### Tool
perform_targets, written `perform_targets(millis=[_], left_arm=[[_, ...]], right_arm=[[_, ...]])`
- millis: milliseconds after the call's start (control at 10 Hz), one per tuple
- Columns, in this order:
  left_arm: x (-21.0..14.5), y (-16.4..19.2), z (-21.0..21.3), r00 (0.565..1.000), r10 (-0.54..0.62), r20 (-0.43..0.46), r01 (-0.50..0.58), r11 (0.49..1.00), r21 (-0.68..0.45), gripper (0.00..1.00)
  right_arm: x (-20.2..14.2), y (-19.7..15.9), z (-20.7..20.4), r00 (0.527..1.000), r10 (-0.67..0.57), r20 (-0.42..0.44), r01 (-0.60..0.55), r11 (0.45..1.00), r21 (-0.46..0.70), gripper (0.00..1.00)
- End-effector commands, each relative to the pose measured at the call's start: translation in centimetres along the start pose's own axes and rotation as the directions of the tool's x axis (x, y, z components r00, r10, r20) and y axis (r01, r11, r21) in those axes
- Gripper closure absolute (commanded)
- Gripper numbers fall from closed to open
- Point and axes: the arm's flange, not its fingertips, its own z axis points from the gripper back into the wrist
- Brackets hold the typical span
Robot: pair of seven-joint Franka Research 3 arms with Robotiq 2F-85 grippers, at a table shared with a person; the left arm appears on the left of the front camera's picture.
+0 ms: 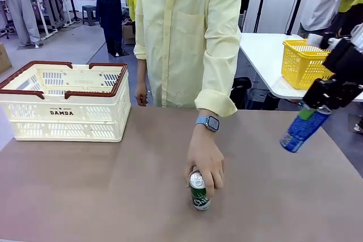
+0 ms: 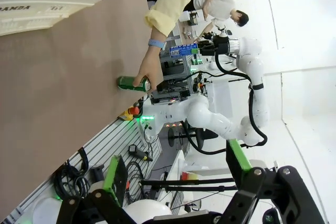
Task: Place the drinks into the Shopping basket.
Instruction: Pick up one drink and place it into the Shopping basket.
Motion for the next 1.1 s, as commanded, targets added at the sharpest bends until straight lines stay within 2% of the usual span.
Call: perform_targets(millis=[0, 200, 400, 700, 900, 1000], left_arm=[[-0.1, -0.3, 0.1, 1.0, -0.02, -0.001, 0.02, 1.0, -0.016, 0.0], [-0.1, -0.3, 0.1, 1.0, -0.02, -0.001, 0.02, 1.0, -0.016, 0.0], [-0.1, -0.3, 0.1, 1.0, -0.02, -0.001, 0.02, 1.0, -0.016, 0.0], [-0.1, -0.3, 0.1, 1.0, -0.02, -0.001, 0.02, 1.0, -0.016, 0.0], [-0.1, -0.3, 0.1, 1.0, -0.02, -0.001, 0.02, 1.0, -0.016, 0.0], [-0.1, -0.3, 0.1, 1.0, -0.02, -0.001, 0.02, 1.0, -0.016, 0.0]], right_arm=[[-3.3, -8.5, 3.1, 0.989, -0.148, 0.008, 0.148, 0.989, -0.028, 1.0], [-7.6, -13.9, 4.4, 0.963, -0.268, 0.007, 0.267, 0.963, 0.027, 1.0], [-8.9, -16.4, 3.3, 0.947, -0.32, 0.015, 0.318, 0.946, 0.063, 1.0], [-8.0, -15.9, 3.0, 0.941, -0.337, 0.027, 0.334, 0.939, 0.079, 1.0], [-6.2, -13.2, 3.1, 0.959, -0.281, 0.033, 0.276, 0.955, 0.105, 1.0], [-4.5, -10.4, 2.6, 0.973, -0.229, 0.03, 0.226, 0.97, 0.088, 1.0]])
